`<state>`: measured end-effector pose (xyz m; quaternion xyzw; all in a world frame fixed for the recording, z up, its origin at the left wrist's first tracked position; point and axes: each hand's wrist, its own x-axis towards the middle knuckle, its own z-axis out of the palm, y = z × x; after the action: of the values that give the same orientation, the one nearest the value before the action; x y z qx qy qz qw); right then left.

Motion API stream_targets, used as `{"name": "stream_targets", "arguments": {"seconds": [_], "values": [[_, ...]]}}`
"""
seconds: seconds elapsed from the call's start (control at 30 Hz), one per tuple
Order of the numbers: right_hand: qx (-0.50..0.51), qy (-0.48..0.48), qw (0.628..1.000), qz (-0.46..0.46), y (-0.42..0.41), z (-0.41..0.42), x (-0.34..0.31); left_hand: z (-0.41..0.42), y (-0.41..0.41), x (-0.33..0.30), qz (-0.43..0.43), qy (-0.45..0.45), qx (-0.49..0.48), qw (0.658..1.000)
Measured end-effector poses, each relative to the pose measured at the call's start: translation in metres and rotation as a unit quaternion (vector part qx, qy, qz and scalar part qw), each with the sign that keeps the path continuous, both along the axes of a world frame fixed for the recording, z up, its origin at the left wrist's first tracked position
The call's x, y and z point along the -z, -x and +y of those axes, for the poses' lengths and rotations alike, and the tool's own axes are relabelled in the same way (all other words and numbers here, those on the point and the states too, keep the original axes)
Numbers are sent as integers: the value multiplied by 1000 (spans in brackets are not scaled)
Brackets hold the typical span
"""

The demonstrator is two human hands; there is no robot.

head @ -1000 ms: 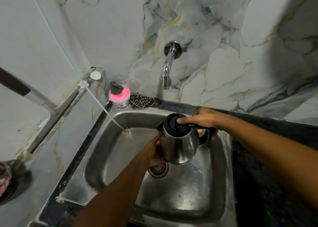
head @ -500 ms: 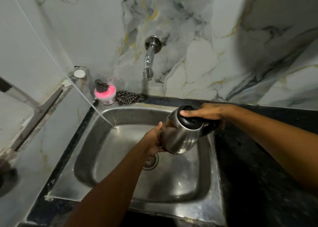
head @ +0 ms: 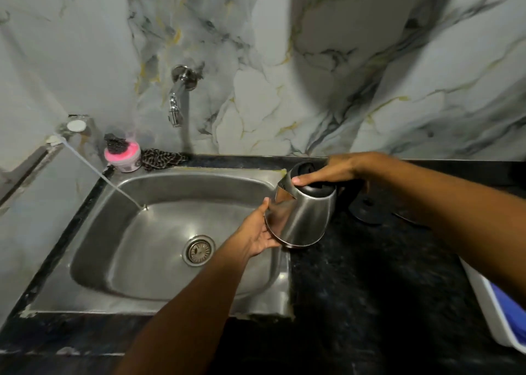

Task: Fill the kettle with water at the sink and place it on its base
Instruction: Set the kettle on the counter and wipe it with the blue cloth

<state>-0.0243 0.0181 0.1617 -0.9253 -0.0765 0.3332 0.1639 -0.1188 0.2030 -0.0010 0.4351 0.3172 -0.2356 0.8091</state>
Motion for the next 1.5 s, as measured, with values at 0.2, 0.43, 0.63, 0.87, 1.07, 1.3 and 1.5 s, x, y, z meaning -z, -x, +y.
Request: {"name": "stream_targets", "arguments": {"seconds": [0.2, 0.43, 0.63, 0.87, 1.07, 1.3, 1.5], "values": [[21, 34, 999, -9, 8, -76, 21, -61, 19, 9, 46, -42, 18, 998], [-16, 54, 998, -12, 14, -139, 45, -135, 22, 23, 68, -129, 37, 989], [-10, 51, 999, -1, 18, -175, 64, -167, 21, 33, 64, -174, 42, 982], [-16, 31, 999, -2, 16, -191, 76, -179, 20, 45, 70, -195, 27, 978], [-23, 32, 999, -33, 18, -191, 78, -180, 22, 58, 77, -207, -64, 973], [-16, 47, 997, -54, 21, -184, 81, -176, 21, 63, 64, -273, -60, 958], [-14, 14, 996, -89, 27, -195, 80, -161, 24, 50, 40, -365, 61, 928]]}}
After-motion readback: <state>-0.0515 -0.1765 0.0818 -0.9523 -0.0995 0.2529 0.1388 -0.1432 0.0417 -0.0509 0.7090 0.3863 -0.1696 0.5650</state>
